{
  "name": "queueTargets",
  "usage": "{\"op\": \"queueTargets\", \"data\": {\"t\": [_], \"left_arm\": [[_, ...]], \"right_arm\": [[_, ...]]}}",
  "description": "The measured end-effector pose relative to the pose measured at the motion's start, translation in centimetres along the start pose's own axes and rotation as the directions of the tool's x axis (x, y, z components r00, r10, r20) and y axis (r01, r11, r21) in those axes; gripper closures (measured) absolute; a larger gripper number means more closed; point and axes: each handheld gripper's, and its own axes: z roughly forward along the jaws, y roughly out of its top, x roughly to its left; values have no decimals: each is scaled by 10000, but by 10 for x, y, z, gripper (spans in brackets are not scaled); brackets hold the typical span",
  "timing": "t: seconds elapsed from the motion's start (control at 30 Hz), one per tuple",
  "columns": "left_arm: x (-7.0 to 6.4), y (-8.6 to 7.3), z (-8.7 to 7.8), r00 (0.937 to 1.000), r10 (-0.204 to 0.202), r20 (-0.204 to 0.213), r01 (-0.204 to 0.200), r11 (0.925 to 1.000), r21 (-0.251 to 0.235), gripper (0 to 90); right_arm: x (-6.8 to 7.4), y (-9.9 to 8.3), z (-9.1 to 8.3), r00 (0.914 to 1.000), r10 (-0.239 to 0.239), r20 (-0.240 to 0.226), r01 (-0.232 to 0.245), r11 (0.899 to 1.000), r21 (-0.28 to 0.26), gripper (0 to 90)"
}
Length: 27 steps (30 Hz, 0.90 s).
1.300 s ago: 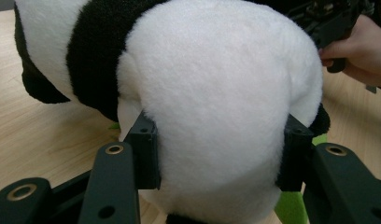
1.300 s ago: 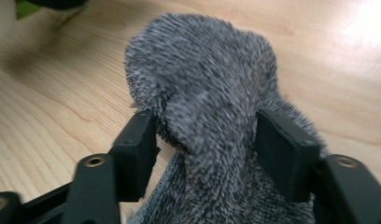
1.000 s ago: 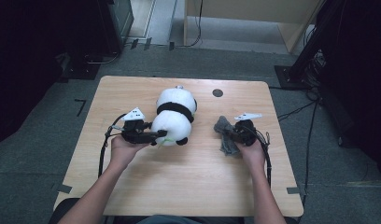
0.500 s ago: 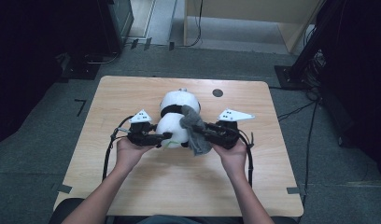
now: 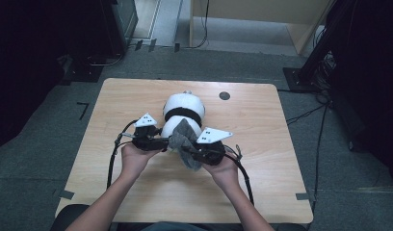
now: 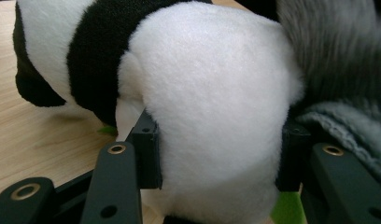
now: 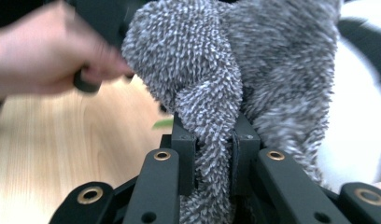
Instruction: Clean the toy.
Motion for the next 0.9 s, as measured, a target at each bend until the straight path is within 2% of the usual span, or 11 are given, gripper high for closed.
{"op": "queueTargets", "data": {"t": [0.13, 0.3, 0.43, 0.53, 0.67, 0.77, 0.9], "left_arm": [[3, 2, -5, 9997, -221, 124, 224, 9994, -257, 485], [6, 1, -8, 9995, -274, 170, 277, 9995, -174, 485], [9, 1, -10, 9989, -402, 258, 409, 9988, -277, 485], [13, 2, -13, 9976, -490, 479, 508, 9980, -369, 483], [15, 2, -18, 9979, -423, 486, 444, 9981, -435, 481], [18, 1, -20, 9969, -541, 571, 567, 9974, -439, 481], [19, 0, -21, 9986, -330, 404, 342, 9990, -295, 479]], "right_arm": [[8, -8, 16, 9991, -385, -161, 398, 9952, 893, 779], [8, -15, 25, 9978, -654, -62, 657, 9915, 1121, 785], [4, -22, 33, 9973, -736, 53, 717, 9828, 1705, 785], [-4, -30, 34, 9984, -458, 335, 382, 9793, 1986, 784], [-20, -35, 27, 9972, 138, 735, -285, 9788, 2031, 784], [-32, -37, 19, 9922, 575, 1107, -780, 9785, 1907, 783], [-48, -39, 6, 9787, 1266, 1616, -1519, 9761, 1552, 783]]}}
